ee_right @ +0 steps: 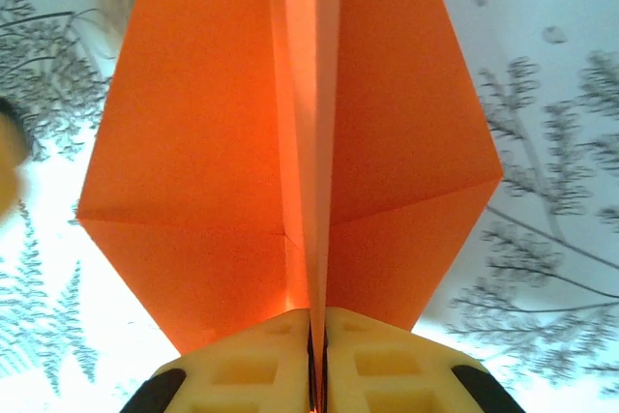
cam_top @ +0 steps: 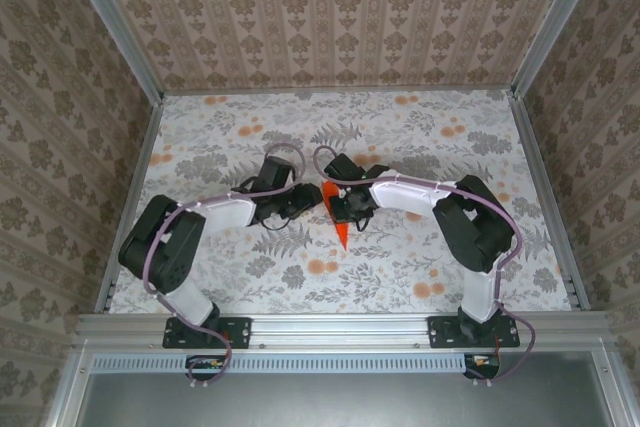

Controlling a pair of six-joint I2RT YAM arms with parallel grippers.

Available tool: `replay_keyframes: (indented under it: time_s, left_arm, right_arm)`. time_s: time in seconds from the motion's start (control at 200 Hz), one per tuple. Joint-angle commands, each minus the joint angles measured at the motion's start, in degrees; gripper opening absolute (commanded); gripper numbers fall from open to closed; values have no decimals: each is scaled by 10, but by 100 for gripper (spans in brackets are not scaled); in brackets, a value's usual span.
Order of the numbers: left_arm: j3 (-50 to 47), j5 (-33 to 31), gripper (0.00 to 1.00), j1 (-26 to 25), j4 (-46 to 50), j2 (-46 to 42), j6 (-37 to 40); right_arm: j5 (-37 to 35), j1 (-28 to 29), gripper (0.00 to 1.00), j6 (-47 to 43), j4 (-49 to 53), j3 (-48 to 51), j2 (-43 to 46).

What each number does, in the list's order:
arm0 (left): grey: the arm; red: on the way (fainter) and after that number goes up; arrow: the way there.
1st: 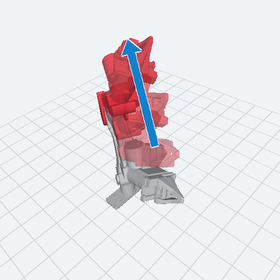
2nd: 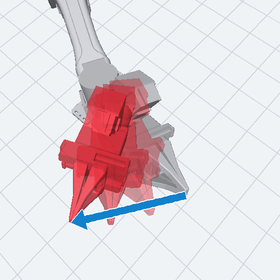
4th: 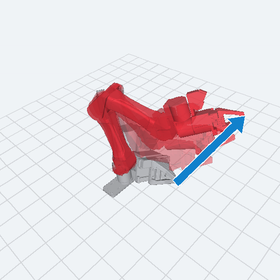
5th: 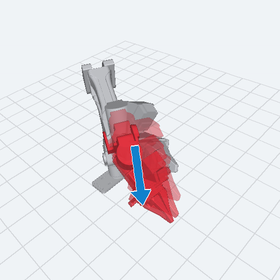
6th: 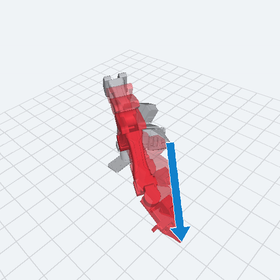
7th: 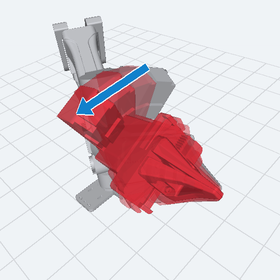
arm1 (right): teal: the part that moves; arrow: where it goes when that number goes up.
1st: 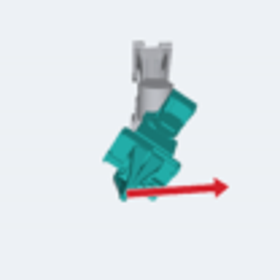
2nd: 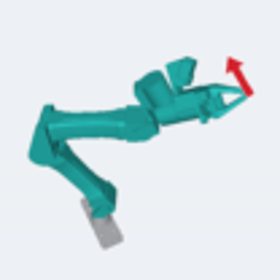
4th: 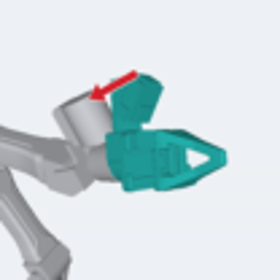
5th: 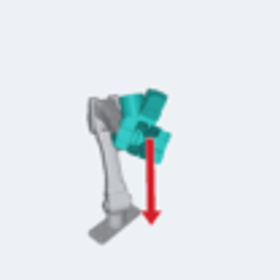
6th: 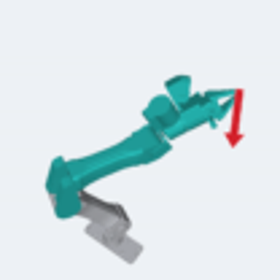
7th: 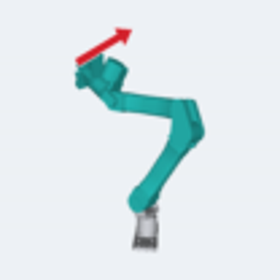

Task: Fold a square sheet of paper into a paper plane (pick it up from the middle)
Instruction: Move a paper plane to the center of the table.

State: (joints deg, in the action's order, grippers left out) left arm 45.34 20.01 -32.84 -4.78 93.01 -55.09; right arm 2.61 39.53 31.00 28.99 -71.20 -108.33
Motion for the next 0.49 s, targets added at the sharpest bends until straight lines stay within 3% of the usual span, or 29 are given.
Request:
replay_keyframes:
  time_s: [0.0, 0.275, 0.49]
  left_arm:
    - [6, -36, 58, 16, 67, -42, 28]
    - [-5, -100, 85, 38, 141, -86, 56]
    - [-17, -121, 100, 40, 153, -103, 63]
  right_arm:
    - [-51, -20, 12, -24, 46, -14, 28]
    - [-63, -48, 15, -41, 76, -40, -9]
    - [-57, -48, 21, -36, 78, -59, -40]
